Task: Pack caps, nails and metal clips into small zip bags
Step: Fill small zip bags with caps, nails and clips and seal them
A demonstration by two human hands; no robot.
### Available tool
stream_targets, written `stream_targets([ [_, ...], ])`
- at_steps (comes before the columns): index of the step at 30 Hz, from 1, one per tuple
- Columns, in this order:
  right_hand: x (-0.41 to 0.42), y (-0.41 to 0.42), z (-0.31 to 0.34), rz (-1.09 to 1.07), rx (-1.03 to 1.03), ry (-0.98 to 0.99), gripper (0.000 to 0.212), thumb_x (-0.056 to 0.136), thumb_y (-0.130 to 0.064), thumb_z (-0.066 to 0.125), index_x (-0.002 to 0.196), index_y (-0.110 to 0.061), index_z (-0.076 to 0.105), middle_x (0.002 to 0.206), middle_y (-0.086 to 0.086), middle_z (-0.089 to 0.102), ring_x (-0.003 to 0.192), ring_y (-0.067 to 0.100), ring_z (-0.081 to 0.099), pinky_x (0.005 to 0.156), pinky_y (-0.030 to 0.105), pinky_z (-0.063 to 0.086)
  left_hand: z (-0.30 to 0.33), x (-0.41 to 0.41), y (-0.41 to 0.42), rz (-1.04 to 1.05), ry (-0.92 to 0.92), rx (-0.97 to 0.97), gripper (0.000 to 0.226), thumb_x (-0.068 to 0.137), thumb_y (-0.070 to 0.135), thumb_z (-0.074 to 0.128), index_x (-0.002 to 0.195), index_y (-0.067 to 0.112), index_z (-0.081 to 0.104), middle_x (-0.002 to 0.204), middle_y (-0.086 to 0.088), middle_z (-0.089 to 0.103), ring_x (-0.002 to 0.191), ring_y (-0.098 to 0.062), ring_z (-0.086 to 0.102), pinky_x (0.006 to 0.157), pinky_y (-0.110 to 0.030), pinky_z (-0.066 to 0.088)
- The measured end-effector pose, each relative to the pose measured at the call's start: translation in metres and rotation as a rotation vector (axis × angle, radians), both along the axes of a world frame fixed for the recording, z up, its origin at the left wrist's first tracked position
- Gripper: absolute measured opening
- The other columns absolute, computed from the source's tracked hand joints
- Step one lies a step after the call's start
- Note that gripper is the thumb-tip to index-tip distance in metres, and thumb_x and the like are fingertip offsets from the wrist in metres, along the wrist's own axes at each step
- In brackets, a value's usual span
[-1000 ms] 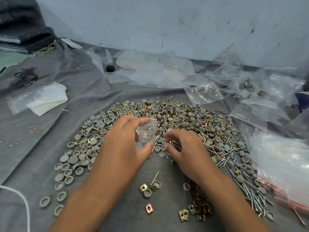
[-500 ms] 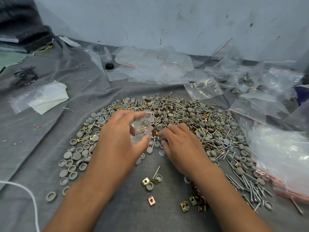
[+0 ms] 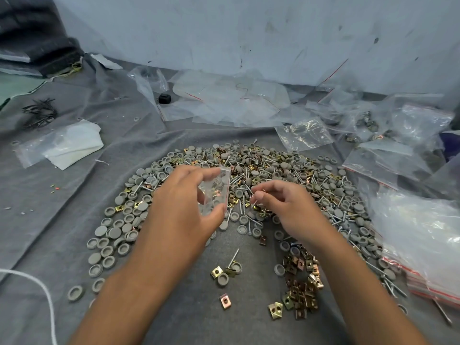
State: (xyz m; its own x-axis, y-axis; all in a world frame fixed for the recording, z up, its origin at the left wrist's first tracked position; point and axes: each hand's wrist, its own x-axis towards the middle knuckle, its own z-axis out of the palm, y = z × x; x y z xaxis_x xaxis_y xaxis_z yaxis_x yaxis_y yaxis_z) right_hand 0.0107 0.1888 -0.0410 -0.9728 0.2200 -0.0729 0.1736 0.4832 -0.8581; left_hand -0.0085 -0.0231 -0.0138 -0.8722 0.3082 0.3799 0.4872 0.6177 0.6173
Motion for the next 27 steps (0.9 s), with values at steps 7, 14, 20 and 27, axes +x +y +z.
stream_targets([
  [7,0.006,0.006,0.012,0.055,-0.389,-0.044,0.019,0.1,-0.019,0.059,0.112,-0.026,0.072,0.093,-0.005,0.077,0.078,0.001,0.066,0.06,0.02,0.045,0.001,0.0,0.0,-0.006,0.0,-0.005,0.055,0.079,0.025,0.082,0.129,0.033,0.062,0.101,0.028,0.047,0.088,0.009,0.053,0.078,0.002,0.034],
  [14,0.013,0.006,-0.001,0.099,0.439,0.019,0.026,0.091,-0.032,0.073,0.107,-0.049,0.063,0.089,-0.025,0.068,0.082,-0.012,0.062,0.066,0.011,0.048,0.003,0.002,0.002,-0.005,-0.01,-0.018,0.055,0.08,0.026,0.081,0.13,0.033,0.061,0.101,0.029,0.046,0.09,0.011,0.051,0.08,0.004,0.032],
  [20,0.014,-0.008,-0.011,0.02,0.697,0.086,0.03,0.086,-0.035,0.08,0.111,-0.037,0.063,0.097,-0.016,0.07,0.089,0.007,0.064,0.077,0.031,0.055,0.004,0.004,0.003,-0.004,-0.026,-0.023,0.055,0.08,0.028,0.08,0.131,0.035,0.06,0.102,0.028,0.047,0.085,0.005,0.054,0.08,0.003,0.032],
  [27,0.019,-0.02,-0.012,-0.025,0.725,0.044,0.023,0.085,-0.042,0.079,0.098,-0.034,0.061,0.087,-0.013,0.069,0.08,0.01,0.064,0.073,0.035,0.058,0.002,0.002,0.003,-0.002,-0.032,-0.021,0.054,0.08,0.027,0.081,0.129,0.035,0.061,0.103,0.025,0.048,0.081,0.004,0.055,0.078,0.001,0.034],
])
